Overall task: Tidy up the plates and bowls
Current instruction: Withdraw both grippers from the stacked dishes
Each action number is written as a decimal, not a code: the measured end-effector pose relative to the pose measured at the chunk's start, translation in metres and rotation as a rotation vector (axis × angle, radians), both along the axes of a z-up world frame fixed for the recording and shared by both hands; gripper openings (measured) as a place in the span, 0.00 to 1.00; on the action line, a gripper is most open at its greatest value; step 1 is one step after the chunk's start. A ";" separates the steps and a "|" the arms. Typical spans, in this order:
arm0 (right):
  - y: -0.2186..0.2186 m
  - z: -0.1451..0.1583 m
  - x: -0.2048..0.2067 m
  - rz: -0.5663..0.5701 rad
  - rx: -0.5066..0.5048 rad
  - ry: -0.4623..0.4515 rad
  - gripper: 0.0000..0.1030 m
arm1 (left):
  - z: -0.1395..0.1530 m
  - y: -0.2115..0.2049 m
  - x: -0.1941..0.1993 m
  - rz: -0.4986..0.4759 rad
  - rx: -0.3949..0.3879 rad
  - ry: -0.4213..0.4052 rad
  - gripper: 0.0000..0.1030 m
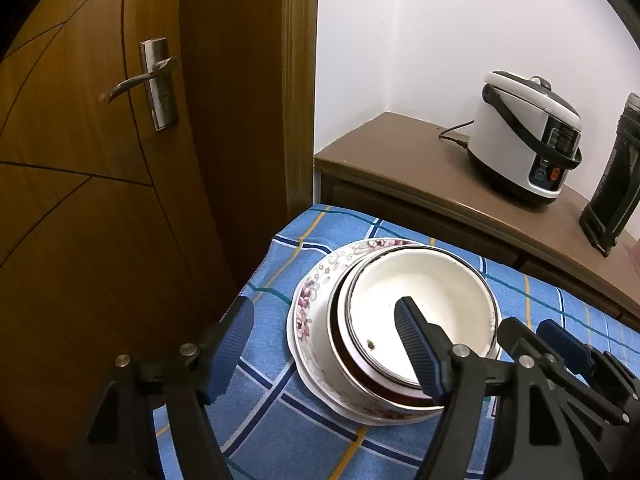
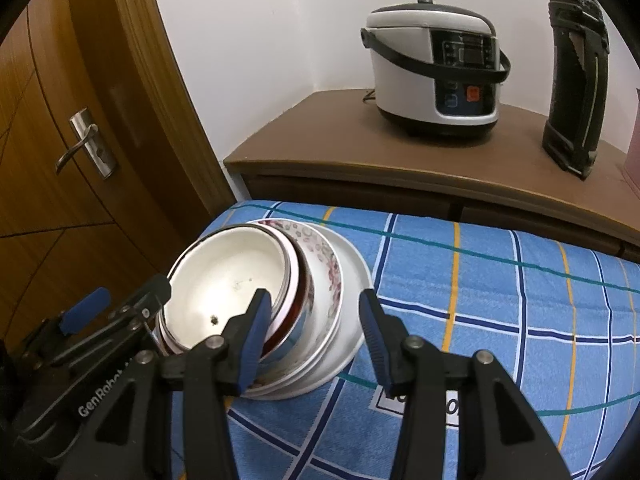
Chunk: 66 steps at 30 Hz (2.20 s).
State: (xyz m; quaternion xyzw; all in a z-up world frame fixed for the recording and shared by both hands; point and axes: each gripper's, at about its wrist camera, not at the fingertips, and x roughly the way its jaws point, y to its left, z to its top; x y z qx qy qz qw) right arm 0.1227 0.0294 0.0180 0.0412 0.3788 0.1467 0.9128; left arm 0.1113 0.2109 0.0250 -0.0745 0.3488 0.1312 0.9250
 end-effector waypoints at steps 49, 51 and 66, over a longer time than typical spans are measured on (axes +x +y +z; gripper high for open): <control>-0.009 -0.008 -0.038 0.020 0.058 -0.051 0.70 | -0.004 -0.004 -0.040 0.003 0.063 0.002 0.73; -0.010 -0.008 -0.040 0.022 0.054 -0.054 0.71 | -0.005 -0.003 -0.043 -0.004 0.059 -0.004 0.73; -0.016 -0.008 -0.059 0.014 0.046 -0.087 0.74 | -0.008 -0.004 -0.057 -0.037 0.018 -0.021 0.73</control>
